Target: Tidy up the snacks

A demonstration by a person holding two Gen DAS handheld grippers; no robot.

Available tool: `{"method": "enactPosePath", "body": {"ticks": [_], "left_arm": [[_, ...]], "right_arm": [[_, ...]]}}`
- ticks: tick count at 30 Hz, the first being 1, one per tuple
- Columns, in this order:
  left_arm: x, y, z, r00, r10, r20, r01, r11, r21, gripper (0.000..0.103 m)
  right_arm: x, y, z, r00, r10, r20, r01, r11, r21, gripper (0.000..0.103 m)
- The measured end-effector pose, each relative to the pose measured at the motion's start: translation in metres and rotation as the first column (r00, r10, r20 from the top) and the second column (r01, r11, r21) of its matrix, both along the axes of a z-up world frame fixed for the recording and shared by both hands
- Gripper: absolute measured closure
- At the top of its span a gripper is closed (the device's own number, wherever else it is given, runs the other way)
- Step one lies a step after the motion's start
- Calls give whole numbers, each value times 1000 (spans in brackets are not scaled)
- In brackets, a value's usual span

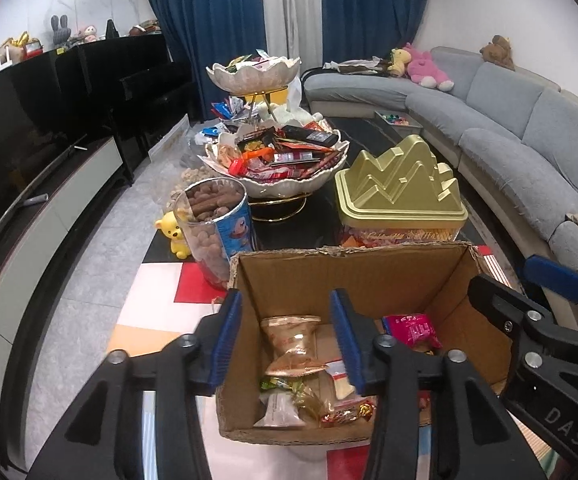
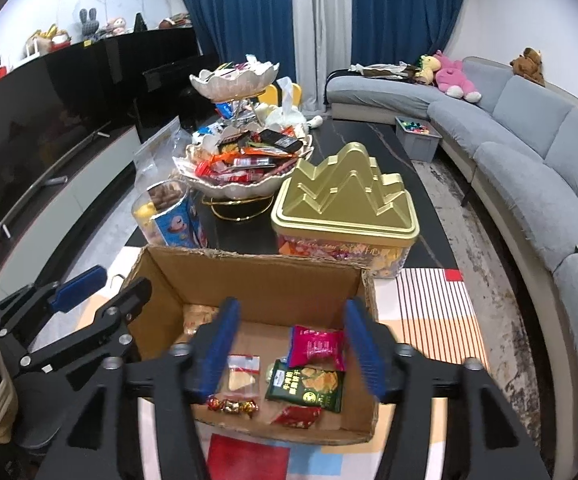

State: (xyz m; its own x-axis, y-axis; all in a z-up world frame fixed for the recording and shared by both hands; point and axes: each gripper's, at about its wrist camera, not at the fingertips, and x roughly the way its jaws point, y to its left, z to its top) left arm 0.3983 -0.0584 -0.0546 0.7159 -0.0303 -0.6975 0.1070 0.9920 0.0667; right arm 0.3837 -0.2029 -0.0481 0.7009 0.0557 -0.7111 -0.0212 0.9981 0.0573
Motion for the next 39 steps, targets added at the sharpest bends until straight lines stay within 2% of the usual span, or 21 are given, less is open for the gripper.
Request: {"method": "enactPosePath", "body": {"ticks": [1,6,8,23,34,37,39], "left_arm": [[-1,1,1,1000,3,3,-3,1000,1,50],[-11,4,8,1000,13,18,-13,1000,11,36],[-16,6,11,1000,18,20,-18,1000,8,33],[-59,20,40,998,32,60,-32,999,3,26],[-103,25,53,997,34,66,-34,999,0,23],[-117,26,54,997,31,68,-31,1000,-1,23],[-126,27,54,997,30,69,-30,1000,-2,22]], "right_arm": [[-1,-1,1,1000,-5,2,5,1000,-3,32],[-6,-4,6,1000,-24,7,24,1000,-10,26],[-9,-4,9,1000,-28,9,29,1000,-11,25],[-52,-5,35,998,-53,40,54,998,-13,24],[-90,-6,43,997,-67,42,68,997,-32,24],[-103,-6,44,997,-69,46,70,997,-36,18],[-112,-5,45,996,-69,52,72,997,-42,18]]}}
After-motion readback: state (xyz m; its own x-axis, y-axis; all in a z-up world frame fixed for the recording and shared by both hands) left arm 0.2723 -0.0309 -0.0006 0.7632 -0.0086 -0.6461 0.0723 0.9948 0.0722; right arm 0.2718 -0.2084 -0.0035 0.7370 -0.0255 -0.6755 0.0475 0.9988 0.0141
